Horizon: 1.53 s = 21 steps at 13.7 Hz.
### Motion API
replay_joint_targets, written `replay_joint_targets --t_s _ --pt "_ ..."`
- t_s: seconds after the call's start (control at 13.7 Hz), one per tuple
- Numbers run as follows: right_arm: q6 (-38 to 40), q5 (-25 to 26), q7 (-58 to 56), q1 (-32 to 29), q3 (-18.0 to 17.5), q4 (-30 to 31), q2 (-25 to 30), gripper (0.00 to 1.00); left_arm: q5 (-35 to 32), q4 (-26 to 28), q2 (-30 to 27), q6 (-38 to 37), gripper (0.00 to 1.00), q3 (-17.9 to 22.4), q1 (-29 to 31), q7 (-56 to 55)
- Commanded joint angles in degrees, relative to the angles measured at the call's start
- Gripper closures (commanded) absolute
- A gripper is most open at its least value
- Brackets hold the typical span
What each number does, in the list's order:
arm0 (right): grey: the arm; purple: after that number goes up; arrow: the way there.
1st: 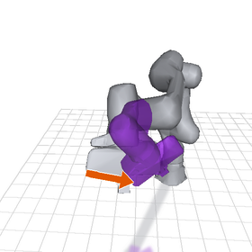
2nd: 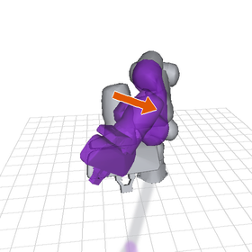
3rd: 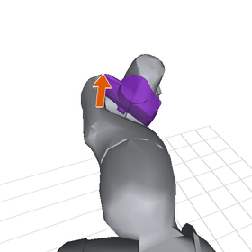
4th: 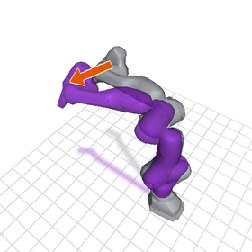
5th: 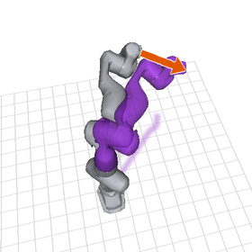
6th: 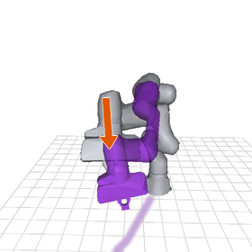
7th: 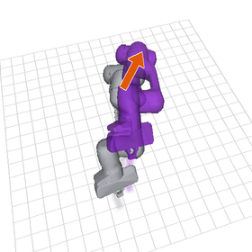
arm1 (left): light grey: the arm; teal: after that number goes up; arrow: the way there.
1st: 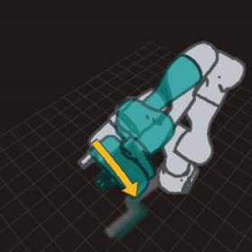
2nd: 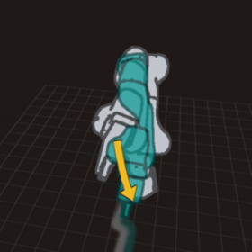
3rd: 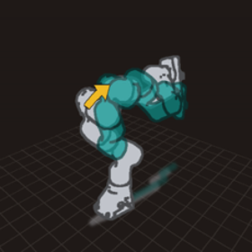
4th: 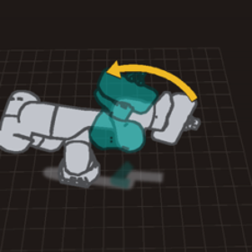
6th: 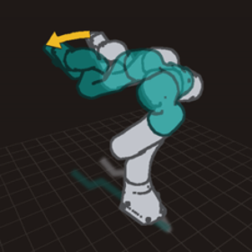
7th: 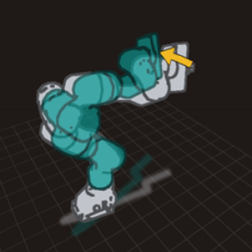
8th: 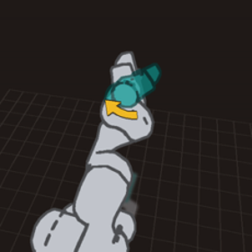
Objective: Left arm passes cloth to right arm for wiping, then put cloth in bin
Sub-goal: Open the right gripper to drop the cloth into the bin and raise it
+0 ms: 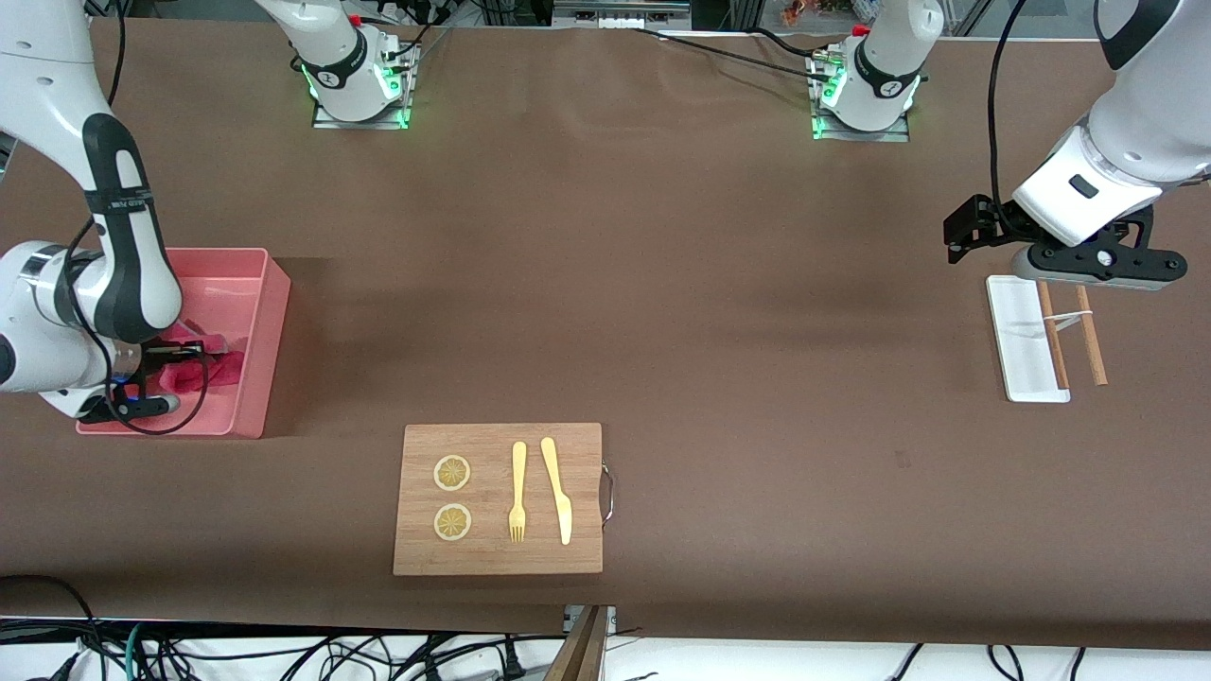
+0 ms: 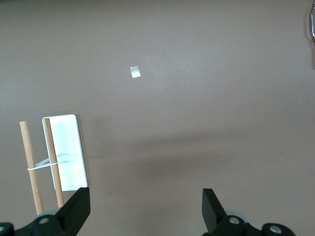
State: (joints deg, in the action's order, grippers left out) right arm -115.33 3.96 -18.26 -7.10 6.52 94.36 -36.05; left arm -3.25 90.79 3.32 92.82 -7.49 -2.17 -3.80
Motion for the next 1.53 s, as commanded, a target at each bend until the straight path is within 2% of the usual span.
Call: replay_joint_targets --t_s 0.0,0.15,0.51,0.73,0.8,0.95,1.02,1.46 --pt "-0.95 -1.23 -0.28 -0.11 -0.36 0.57 1.76 0.00 0.79 -1.76 0.81 -0.53 0.00 -0.15 0.24 1.25" --pt "-0.17 -2.11 -0.63 -0.11 -0.63 0.56 5.61 0.00 0.79 -1.76 0.81 -0.53 0.00 -0.15 0.32 1.33" --pt "12.21 -3.69 3.04 -0.20 -2.64 -0.58 17.04 0.00 0.79 -1.76 0.81 -0.53 0.00 -0.15 0.33 1.33" --pt "19.68 -3.61 11.48 -0.11 -6.76 -0.75 24.51 0.00 0.79 -1.76 0.81 -0.53 0.00 -0.15 0.33 1.33" --pt "22.40 -3.43 12.02 -0.11 -7.91 -2.24 25.75 0.00 0.79 -1.76 0.81 -0.53 0.00 -0.15 0.33 1.33" --pt "29.60 -2.38 12.55 0.85 -8.10 -8.55 25.59 0.00 0.79 -1.76 0.81 -0.53 0.00 -0.15 0.33 1.33" --pt "32.33 -2.29 12.98 1.03 -8.18 -9.71 25.93 0.00 0.79 -1.76 0.81 -0.53 0.00 -0.15 0.33 1.42" --pt "32.45 -2.81 12.37 0.59 -8.27 -8.49 33.92 0.00 0.88 -1.85 0.81 -0.53 0.00 -0.15 0.50 1.42"
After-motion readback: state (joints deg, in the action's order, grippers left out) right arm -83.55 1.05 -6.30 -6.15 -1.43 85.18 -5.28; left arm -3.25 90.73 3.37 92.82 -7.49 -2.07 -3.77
